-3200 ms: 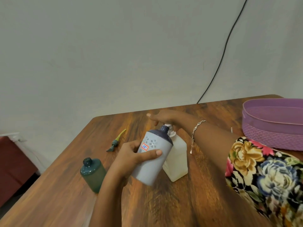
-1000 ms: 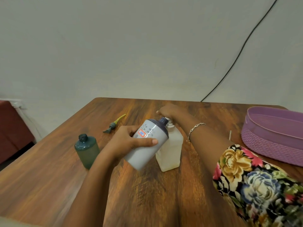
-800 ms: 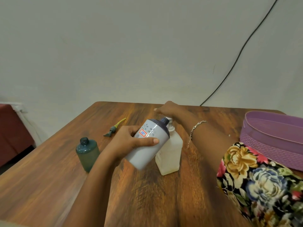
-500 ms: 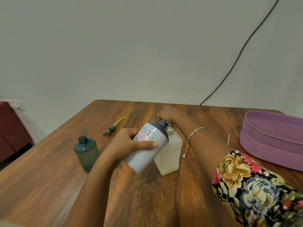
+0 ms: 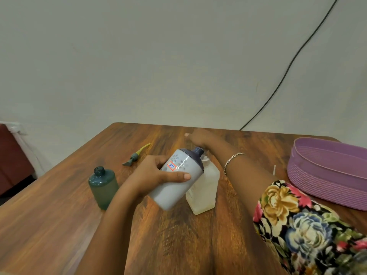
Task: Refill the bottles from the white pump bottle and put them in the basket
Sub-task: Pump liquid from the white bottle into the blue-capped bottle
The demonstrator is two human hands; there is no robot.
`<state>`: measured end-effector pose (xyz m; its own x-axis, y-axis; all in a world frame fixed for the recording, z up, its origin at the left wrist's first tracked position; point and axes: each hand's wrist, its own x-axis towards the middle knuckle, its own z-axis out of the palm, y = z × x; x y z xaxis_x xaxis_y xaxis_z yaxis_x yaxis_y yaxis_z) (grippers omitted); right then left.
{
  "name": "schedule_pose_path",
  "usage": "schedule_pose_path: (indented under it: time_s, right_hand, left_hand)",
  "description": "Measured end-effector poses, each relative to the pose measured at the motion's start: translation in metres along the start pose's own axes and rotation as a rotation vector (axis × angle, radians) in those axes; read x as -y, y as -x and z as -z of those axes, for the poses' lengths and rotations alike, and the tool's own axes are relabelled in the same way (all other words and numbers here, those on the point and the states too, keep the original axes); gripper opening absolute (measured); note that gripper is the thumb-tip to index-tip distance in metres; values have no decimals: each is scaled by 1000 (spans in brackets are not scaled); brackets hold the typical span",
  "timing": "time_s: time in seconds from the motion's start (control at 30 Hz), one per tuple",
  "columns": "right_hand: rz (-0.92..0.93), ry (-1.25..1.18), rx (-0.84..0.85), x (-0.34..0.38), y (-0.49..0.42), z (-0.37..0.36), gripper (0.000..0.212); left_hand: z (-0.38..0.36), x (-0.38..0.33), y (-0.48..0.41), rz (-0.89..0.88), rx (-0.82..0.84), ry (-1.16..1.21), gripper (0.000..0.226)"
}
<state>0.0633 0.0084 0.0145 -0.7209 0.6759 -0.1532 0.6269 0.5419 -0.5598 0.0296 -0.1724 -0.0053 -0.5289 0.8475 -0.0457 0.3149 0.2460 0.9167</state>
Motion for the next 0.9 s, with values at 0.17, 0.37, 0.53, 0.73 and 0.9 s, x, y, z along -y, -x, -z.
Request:
schedule_pose_path:
  time_s: [0.17, 0.37, 0.53, 0.73, 0.9]
  right_hand:
    - [-6, -38, -12, -6, -5, -3, 50]
    - [48, -237, -31, -6, -5, 8, 51]
    - [24, -109, -13, -3, -7, 3, 63]
    - [-2, 23, -65, -9, -18, -9, 60]
    - [31, -49, -35, -10, -19, -5, 61]
  left_hand:
    - [-1, 1, -7, 31, -23, -1, 34]
    - [-4, -1, -1, 12, -24, 14, 32]
    - [-2, 0, 0, 23, -15, 7, 37]
    - [-3, 8, -3, 39, 17, 30, 36]
    - [-4, 6, -3, 10, 21, 51, 44]
